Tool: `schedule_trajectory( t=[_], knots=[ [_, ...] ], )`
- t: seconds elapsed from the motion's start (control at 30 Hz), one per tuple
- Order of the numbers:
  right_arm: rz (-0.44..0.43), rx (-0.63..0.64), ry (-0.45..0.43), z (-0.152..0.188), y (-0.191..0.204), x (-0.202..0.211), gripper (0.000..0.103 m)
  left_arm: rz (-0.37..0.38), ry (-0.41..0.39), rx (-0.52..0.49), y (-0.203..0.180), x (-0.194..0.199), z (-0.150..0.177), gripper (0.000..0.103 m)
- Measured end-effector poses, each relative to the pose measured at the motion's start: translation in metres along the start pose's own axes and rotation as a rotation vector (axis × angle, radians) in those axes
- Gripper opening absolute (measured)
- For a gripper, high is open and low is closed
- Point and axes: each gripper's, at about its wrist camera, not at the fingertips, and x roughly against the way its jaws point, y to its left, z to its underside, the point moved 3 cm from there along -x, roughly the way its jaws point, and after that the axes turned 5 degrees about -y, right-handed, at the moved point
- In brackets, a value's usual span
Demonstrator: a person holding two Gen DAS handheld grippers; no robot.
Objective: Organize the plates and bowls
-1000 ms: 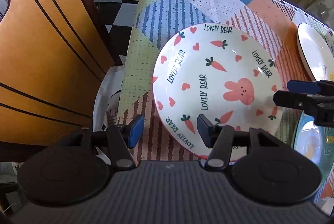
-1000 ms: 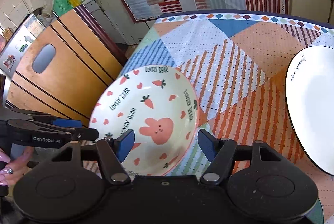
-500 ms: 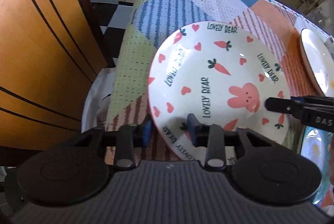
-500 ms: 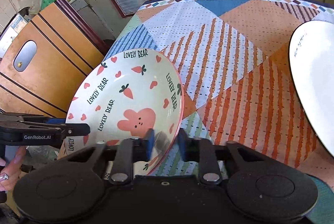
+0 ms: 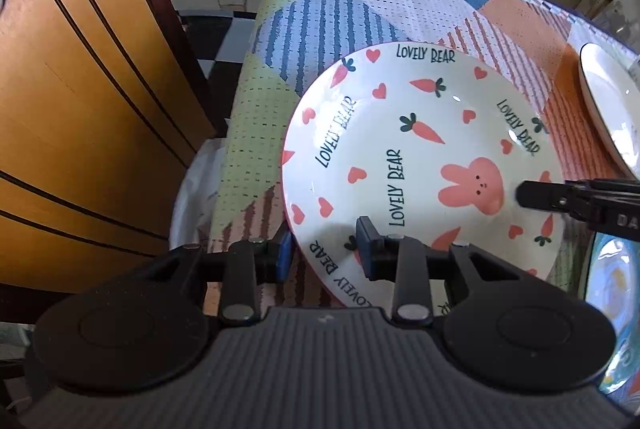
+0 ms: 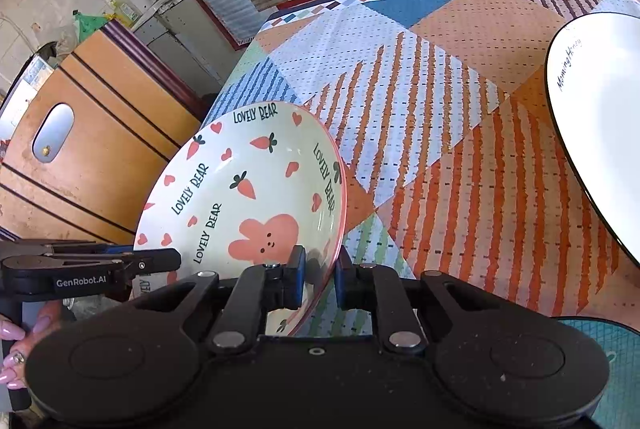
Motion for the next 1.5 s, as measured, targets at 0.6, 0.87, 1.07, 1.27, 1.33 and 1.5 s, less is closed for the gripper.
schedule_trajectory(
  t=[0.6, 0.87, 1.07, 1.27, 1.33, 1.5],
  knots=[
    [-0.005, 0.021, -0.134, 0.002, 0.001, 0.126, 0.019, 0.14, -0.139, -0.097, -0.06, 0.092, 0.005, 0.029],
    [0.073, 0.011, -0.148, 0.035, -0.02, 0.178, 0.019, 0.217, -0.129, -0.187, -0.112, 0.108, 0.035, 0.029],
    [0.115, -0.055, -0.154, 0.075, -0.042, 0.203, 0.019, 0.244, -0.109, -0.284, -0.146, 0.113, 0.058, 0.029],
    [0.132, -0.11, -0.174, 0.109, -0.057, 0.213, 0.019, 0.259, -0.045, -0.327, -0.162, 0.103, 0.076, 0.029],
    [0.141, -0.115, -0.151, 0.116, -0.061, 0.209, 0.019, 0.242, -0.044, -0.351, -0.167, 0.101, 0.081, 0.029],
    [0.15, -0.137, -0.133, 0.123, -0.07, 0.203, 0.019, 0.248, -0.008, -0.365, -0.17, 0.093, 0.083, 0.029]
  ],
)
